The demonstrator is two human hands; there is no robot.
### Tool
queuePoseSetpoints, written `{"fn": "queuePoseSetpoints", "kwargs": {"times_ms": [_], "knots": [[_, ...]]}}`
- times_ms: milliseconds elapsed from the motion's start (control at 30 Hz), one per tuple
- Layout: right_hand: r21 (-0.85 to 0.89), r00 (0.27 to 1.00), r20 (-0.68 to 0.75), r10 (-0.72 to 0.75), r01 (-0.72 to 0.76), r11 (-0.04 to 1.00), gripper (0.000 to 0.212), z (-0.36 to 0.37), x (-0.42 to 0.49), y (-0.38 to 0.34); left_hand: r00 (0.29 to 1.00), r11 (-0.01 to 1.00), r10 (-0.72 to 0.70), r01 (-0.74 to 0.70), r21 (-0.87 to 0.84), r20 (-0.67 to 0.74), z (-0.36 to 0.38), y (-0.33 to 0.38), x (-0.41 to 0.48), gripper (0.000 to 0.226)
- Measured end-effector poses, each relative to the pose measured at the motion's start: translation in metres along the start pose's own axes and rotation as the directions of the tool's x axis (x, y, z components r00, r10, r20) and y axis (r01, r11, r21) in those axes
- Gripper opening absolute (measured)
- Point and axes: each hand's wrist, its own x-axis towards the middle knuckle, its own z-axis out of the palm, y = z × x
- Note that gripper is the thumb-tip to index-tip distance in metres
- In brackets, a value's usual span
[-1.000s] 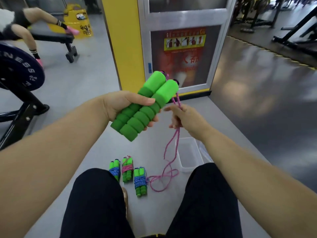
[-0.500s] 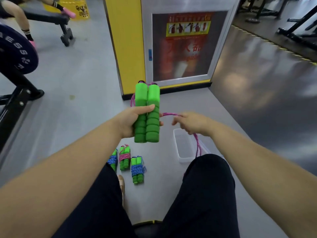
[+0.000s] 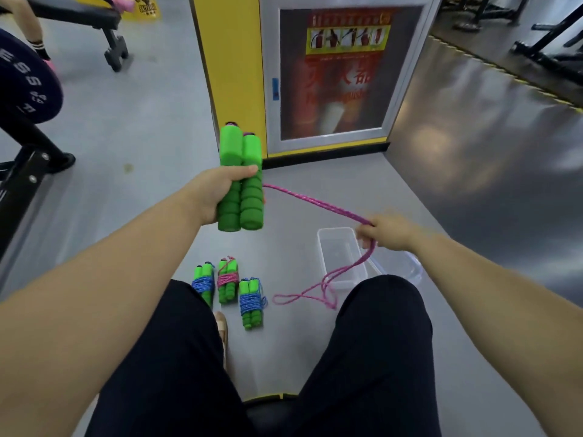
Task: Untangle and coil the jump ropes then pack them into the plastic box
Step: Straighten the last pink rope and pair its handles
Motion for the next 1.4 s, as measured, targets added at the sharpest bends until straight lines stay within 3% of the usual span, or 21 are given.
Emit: {"fn": "queuePoseSetpoints", "kwargs": {"times_ms": [133,233,300,400,533,600,667,767,833,900,967,1000,1067,1133,1200,1300,1400], "knots": [[0.105,0.965,-0.175,0.196,-0.18,0.978,0.023,0.008,0.009,0.042,0.981,0.998,-0.044,0.037,-0.041,-0.19,-0.026,-0.019,0.012,0.017],[0.277,0.941,-0.239,0.241,-0.172,0.945,0.03,0.006,0.016,0.037,0.975,0.993,-0.112,0.116,0.009,-0.194,-0.029,-0.036,0.011,0.022],[0.403,0.946,-0.251,0.205,-0.091,0.911,0.03,0.0,0.016,0.017,0.979,0.986,-0.16,0.166,0.035,-0.125,-0.023,-0.044,0.007,0.015],[0.399,0.972,-0.218,0.086,0.009,0.917,0.022,-0.016,0.013,-0.025,0.981,0.981,-0.194,0.195,0.011,-0.023,-0.01,-0.048,0.004,0.013],[0.456,0.992,-0.128,0.005,0.055,0.888,0.023,-0.028,0.009,-0.065,0.997,0.997,-0.073,0.072,-0.028,-0.003,0.012,-0.038,0.006,0.009],[0.471,0.989,-0.144,-0.013,0.08,0.878,0.024,-0.031,0.009,-0.078,0.998,0.991,0.004,0.005,-0.135,0.066,0.023,-0.032,0.001,0.011],[0.53,0.989,-0.147,-0.03,0.104,0.841,0.023,-0.033,0.008,-0.089,0.968,0.973,0.043,0.015,-0.231,0.246,0.032,-0.029,-0.005,0.02],[0.618,0.987,-0.143,-0.077,0.149,0.771,0.022,-0.029,0.007,-0.102,0.889,0.98,-0.007,0.097,-0.173,0.458,0.044,-0.03,-0.014,0.025],[0.587,0.976,-0.192,-0.102,0.197,0.785,0.019,-0.026,0.008,-0.105,0.848,0.988,-0.037,0.112,-0.11,0.529,0.05,-0.033,-0.016,0.022],[0.579,0.957,-0.275,-0.09,0.24,0.779,0.019,-0.025,0.01,-0.101,0.856,0.983,-0.017,0.108,-0.147,0.516,0.052,-0.035,-0.014,0.027],[0.722,0.951,-0.31,0.001,0.235,0.651,0.024,-0.021,0.008,-0.091,0.881,0.958,0.068,0.073,-0.277,0.469,0.049,-0.034,-0.012,0.023],[0.828,0.965,-0.258,0.037,0.201,0.523,0.025,-0.016,0.006,-0.084,0.886,0.938,0.114,0.053,-0.342,0.449,0.048,-0.032,-0.012,0.022],[0.936,0.995,-0.081,-0.06,0.097,0.338,0.024,0.005,0.0,-0.073,0.888,0.898,0.172,0.037,-0.439,0.427,0.044,-0.028,-0.011,0.028],[0.906,0.962,0.031,-0.271,0.087,0.414,0.029,0.033,-0.012,-0.068,0.888,0.872,0.189,0.046,-0.488,0.42,0.047,-0.025,-0.011,0.032],[0.825,0.935,0.04,-0.352,0.168,0.54,0.028,0.053,-0.019,-0.073,0.893,0.873,0.184,0.043,-0.485,0.41,0.051,-0.023,-0.009,0.03],[0.73,0.972,-0.009,-0.234,0.166,0.663,0.011,0.056,-0.022,-0.079,0.951,0.911,0.103,0.027,-0.412,0.291,0.046,-0.02,-0.003,0.023],[0.461,0.992,-0.024,-0.124,0.121,0.879,0.018,0.036,-0.017,-0.057,0.999,0.95,-0.023,0.037,-0.31,0.049,0.021,-0.022,0.009,0.016]]}}
